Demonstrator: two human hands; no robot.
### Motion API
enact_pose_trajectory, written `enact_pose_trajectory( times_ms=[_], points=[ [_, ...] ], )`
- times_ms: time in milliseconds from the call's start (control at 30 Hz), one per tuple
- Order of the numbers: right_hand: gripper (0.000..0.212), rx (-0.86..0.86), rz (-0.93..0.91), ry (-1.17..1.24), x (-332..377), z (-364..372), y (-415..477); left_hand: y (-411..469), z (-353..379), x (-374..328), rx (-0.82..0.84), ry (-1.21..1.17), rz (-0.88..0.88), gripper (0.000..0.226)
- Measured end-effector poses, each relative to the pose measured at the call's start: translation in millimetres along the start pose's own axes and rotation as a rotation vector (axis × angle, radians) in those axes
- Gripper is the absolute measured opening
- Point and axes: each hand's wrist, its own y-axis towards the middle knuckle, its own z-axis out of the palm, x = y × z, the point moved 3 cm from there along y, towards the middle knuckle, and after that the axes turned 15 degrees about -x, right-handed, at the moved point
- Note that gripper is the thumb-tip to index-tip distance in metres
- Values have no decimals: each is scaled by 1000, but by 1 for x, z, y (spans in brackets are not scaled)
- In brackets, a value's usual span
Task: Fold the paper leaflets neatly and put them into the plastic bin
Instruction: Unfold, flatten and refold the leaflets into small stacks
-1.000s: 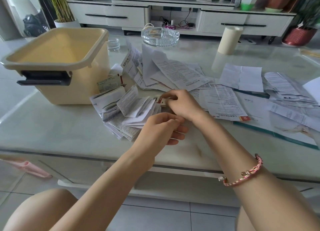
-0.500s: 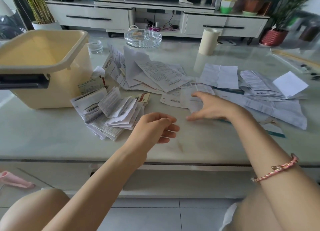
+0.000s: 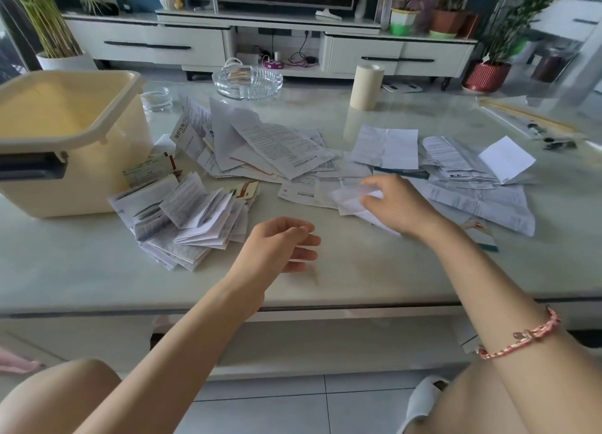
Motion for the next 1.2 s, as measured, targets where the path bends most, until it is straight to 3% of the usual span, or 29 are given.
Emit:
enact_pose_trajectory(
  times_ms=[67, 133, 233, 333, 567, 833, 933, 1067, 1200],
  points=[
    [19, 49, 93, 299, 12, -3, -11, 1, 2, 3, -12, -22, -3, 12],
    [19, 200, 210, 644, 27, -5, -25, 2, 6, 5, 16, -60, -3, 31],
    [22, 395, 318, 907, 40, -6, -42, -3, 15, 2, 172, -108, 27, 40],
    [18, 336, 309, 861, 41, -4, -45, -8, 22, 0, 236, -194, -4, 27],
    [21, 51, 326, 748, 23, -14, -34, 1, 21, 9, 64, -191, -18, 18],
    [34, 338, 451, 893, 26, -6, -52, -2, 22, 5, 84, -224, 33, 15],
    [29, 353, 472, 890, 27, 0, -57, -3, 23, 5, 77, -214, 51, 14],
    [24, 251, 481, 864, 23, -1, -54, -7, 25, 2, 136, -309, -12, 37],
    [36, 136, 388, 780, 22, -7, -54, -4, 25, 3, 162, -321, -106, 57]
  ],
)
